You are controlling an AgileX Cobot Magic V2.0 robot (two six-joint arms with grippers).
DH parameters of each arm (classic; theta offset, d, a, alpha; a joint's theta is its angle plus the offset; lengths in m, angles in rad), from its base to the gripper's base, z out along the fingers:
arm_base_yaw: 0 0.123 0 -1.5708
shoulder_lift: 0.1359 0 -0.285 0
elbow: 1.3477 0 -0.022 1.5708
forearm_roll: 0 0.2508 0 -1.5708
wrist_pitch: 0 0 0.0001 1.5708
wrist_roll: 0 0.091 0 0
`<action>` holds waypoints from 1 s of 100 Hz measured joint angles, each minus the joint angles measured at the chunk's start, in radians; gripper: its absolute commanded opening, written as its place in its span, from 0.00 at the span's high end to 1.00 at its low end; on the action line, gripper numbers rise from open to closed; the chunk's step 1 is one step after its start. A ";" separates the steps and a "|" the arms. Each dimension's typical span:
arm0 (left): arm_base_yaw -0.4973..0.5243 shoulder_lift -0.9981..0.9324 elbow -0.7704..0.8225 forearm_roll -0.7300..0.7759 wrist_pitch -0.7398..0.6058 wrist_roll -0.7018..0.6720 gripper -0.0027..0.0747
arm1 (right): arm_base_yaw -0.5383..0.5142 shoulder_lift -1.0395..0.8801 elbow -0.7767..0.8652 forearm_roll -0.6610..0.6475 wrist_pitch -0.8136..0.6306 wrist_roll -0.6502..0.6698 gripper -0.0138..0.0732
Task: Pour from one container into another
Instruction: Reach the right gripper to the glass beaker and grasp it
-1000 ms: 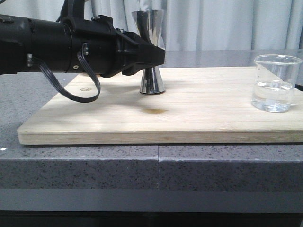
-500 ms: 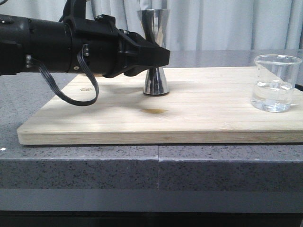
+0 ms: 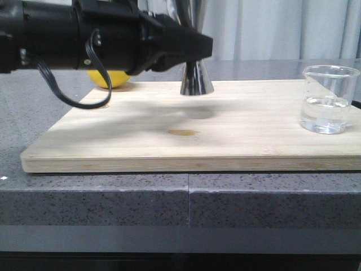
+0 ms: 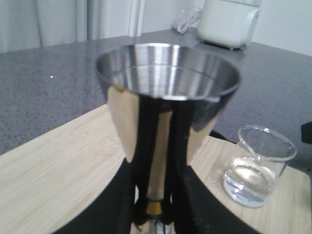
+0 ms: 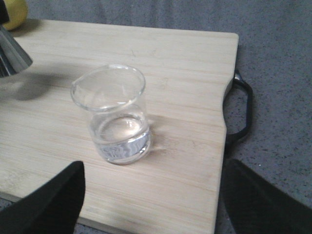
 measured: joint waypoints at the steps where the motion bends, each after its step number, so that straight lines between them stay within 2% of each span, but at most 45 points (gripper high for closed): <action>1: 0.000 0.000 0.000 0.003 0.000 -0.003 0.99 | 0.000 0.004 0.000 -0.003 -0.007 0.000 0.24; 60: 0.000 -0.017 0.000 0.095 -0.007 -0.076 0.99 | 0.000 0.350 0.000 -0.071 -0.386 0.000 0.24; 100: 0.000 -0.017 0.000 0.102 -0.007 -0.080 0.99 | 0.000 0.486 0.000 -0.082 -0.583 -0.002 0.24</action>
